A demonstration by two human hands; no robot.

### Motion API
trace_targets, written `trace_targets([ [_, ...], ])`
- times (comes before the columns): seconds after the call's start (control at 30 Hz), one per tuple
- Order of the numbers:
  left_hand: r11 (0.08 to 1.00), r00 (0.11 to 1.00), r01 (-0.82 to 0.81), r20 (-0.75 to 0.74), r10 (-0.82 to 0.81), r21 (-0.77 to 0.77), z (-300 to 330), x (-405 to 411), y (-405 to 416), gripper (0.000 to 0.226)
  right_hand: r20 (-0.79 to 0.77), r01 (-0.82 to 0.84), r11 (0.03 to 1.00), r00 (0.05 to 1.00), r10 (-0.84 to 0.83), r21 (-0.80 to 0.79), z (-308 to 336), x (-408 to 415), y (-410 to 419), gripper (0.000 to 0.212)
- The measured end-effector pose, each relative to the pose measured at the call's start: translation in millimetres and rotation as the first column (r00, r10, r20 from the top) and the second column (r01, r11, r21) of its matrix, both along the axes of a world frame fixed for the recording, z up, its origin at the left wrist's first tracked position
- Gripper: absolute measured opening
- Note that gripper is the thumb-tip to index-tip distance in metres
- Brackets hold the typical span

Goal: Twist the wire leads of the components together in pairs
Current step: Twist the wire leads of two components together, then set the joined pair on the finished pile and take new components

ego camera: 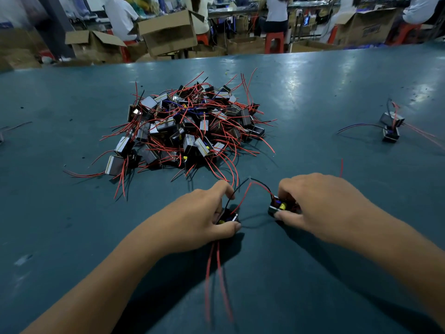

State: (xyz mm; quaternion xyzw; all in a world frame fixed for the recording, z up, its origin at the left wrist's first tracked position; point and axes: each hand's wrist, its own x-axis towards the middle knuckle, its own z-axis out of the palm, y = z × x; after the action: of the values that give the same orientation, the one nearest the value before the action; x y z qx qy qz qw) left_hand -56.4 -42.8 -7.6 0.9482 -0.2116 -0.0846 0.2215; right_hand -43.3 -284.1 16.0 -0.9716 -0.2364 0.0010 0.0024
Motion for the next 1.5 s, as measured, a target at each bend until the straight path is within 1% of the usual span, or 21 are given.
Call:
trace_targets([
  [0.07,0.997,0.998,-0.06,-0.002,0.06,-0.054,-6,1,-8,0.046,0.049,0.106,0.994,0.993,-0.106,-0.003,-8,-3,11,0.038],
  [0.17,0.978,0.988,-0.151,0.014,0.154,-0.142,-12,1,-17,0.043,0.019,0.133,0.988,0.991,-0.135,0.073,-15,-7,27,0.041],
  [0.23,0.97,0.982,-0.181,0.024,0.187,-0.161,-13,2,-18,0.037,-0.069,0.122,0.984,0.991,-0.114,0.13,-7,-11,29,0.04],
  [0.3,0.967,0.981,-0.186,0.022,0.192,-0.175,-12,2,-17,0.035,-0.244,0.1,0.975,0.969,-0.051,0.196,7,-16,20,0.044],
  [0.37,0.966,0.982,-0.184,0.015,0.19,-0.182,-12,2,-17,0.035,-0.421,0.036,0.976,0.905,0.06,0.216,25,-20,12,0.055],
  [0.43,0.966,0.981,-0.186,0.018,0.192,-0.178,-12,2,-17,0.035,-0.521,-0.02,0.961,0.837,0.166,0.274,33,-24,10,0.061],
  [0.53,0.967,0.98,-0.19,0.017,0.196,-0.171,-12,2,-17,0.035,-0.602,0.085,0.912,0.775,0.193,0.402,32,-25,10,0.08],
  [0.63,0.962,0.977,-0.204,0.029,0.213,-0.183,-13,3,-16,0.033,-0.71,0.169,0.837,0.63,0.315,0.521,30,-25,4,0.046],
  [0.73,0.955,0.971,-0.228,0.028,0.238,-0.188,-14,4,-15,0.031,-0.788,0.245,0.804,0.481,0.385,0.543,30,-20,-5,0.05],
  [0.83,0.95,0.968,-0.241,0.026,0.251,-0.199,-15,4,-12,0.032,-0.805,0.431,0.68,0.334,0.491,0.593,32,-14,-15,0.044],
  [0.93,0.947,0.968,-0.242,0.014,0.251,-0.211,-15,3,-11,0.033,-0.775,0.52,0.593,0.257,0.577,0.614,32,-8,-22,0.045],
  [1.0,0.945,0.966,-0.248,0.017,0.257,-0.214,-15,3,-11,0.032,-0.769,0.55,0.551,0.321,0.554,0.627,28,-5,-21,0.047],
  [1.1,0.947,0.966,-0.248,0.027,0.258,-0.203,-14,3,-10,0.033,-0.748,0.511,0.549,0.507,0.429,0.662,19,-1,-23,0.048],
  [1.17,0.95,0.969,-0.237,0.022,0.247,-0.201,-13,3,-11,0.031,-0.693,0.471,0.51,0.532,0.486,0.719,23,5,-30,0.036],
  [1.2,0.952,0.972,-0.228,0.002,0.233,-0.204,-12,3,-11,0.027,-0.643,0.455,0.455,0.549,0.533,0.765,27,10,-35,0.035],
  [1.27,0.951,0.977,-0.206,-0.096,0.188,-0.23,-9,5,-7,0.017,-0.485,0.447,0.225,0.638,0.598,0.866,36,24,-48,0.034],
  [1.33,0.94,0.962,-0.183,-0.248,0.111,-0.289,-3,8,3,0.024,-0.365,0.444,-0.025,0.766,0.528,0.896,38,39,-58,0.034],
  [1.37,0.932,0.946,-0.168,-0.318,0.062,-0.32,0,9,10,0.032,-0.351,0.421,-0.079,0.834,0.426,0.904,34,46,-59,0.034],
  [1.4,0.931,0.933,-0.141,-0.36,0.012,-0.336,2,9,16,0.039,-0.359,0.395,-0.065,0.882,0.305,0.916,27,50,-58,0.033],
  [1.47,0.944,0.922,-0.061,-0.381,-0.071,-0.325,3,9,23,0.049,-0.392,0.381,0.107,0.913,0.117,0.918,7,50,-48,0.028],
  [1.5,0.951,0.925,-0.029,-0.368,-0.091,-0.309,2,9,23,0.051,-0.406,0.385,0.196,0.911,0.079,0.902,-2,48,-40,0.027],
])
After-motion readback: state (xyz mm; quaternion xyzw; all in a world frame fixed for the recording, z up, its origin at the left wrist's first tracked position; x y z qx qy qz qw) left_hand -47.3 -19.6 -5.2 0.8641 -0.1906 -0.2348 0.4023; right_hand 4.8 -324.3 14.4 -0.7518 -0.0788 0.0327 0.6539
